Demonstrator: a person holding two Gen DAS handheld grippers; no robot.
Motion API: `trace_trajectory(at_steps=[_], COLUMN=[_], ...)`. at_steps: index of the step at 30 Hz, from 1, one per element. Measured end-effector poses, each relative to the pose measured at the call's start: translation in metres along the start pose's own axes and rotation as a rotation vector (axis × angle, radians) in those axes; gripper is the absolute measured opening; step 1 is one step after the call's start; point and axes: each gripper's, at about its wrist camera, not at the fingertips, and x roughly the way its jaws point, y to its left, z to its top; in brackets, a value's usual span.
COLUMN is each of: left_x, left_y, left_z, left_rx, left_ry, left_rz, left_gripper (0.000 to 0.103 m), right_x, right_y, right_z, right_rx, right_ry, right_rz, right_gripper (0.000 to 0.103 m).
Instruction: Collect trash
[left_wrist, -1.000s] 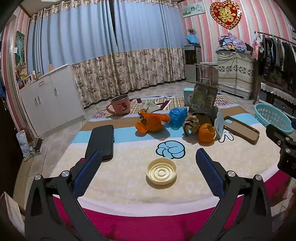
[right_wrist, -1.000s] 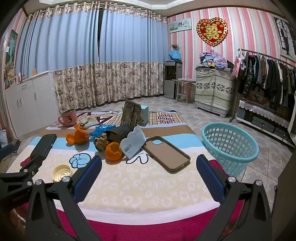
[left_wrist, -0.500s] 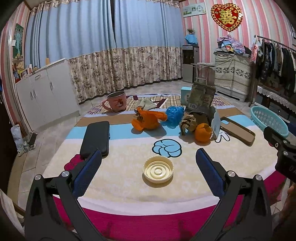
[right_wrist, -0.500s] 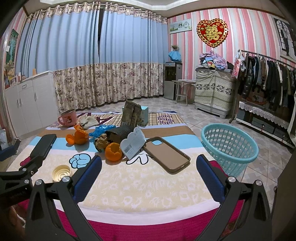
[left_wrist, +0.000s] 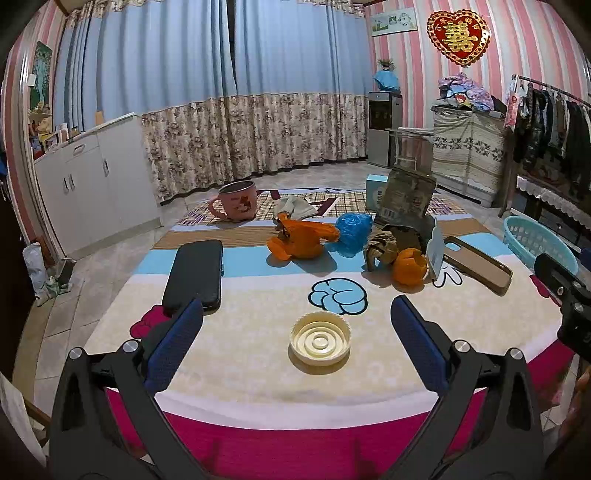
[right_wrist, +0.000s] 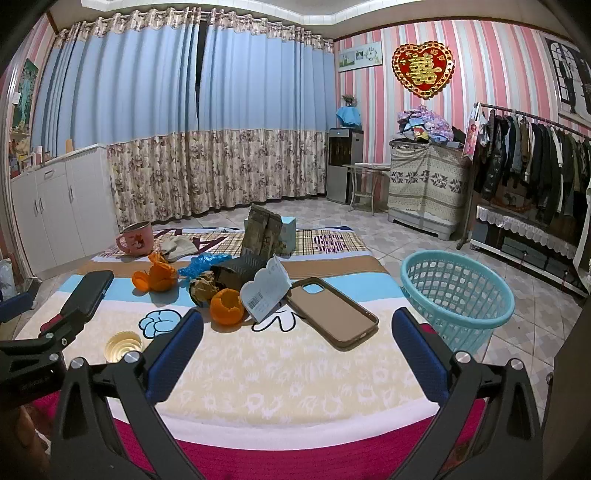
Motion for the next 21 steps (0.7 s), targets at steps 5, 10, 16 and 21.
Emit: trace_trajectory(at_steps=[5, 10, 16, 21], left_x=[0.0000, -0.0001, 0.0003, 0.0007], left_y=[-0.0001, 0.0003, 0.0005, 0.0003], left_z=[-0.0007, -0.0010, -0.0010, -0.0010], left_rx=[-0.003, -0.001, -0.002, 0.001], left_ry=[-0.001, -0.001, 0.000, 0.000], left_rz=[0.001, 0.001, 0.002, 0.003], left_gripper=[0.098, 0.098, 0.098, 0.098], right_x=[-0.0006, -0.0010, -0.0005, -0.0009], right_y=[0.0000, 0.0001, -0.0004, -0.0005], right_z=[0.0000, -0.0002, -0.0006, -0.0008], right_rx=[0.003, 0.003, 0.004, 0.003], right_ry=[-0.004, -0.001, -0.004, -0.006], right_rz=[-0.002, -0.001, 0.000, -0.001], right_gripper=[0.100, 0.100, 0.100, 0.100])
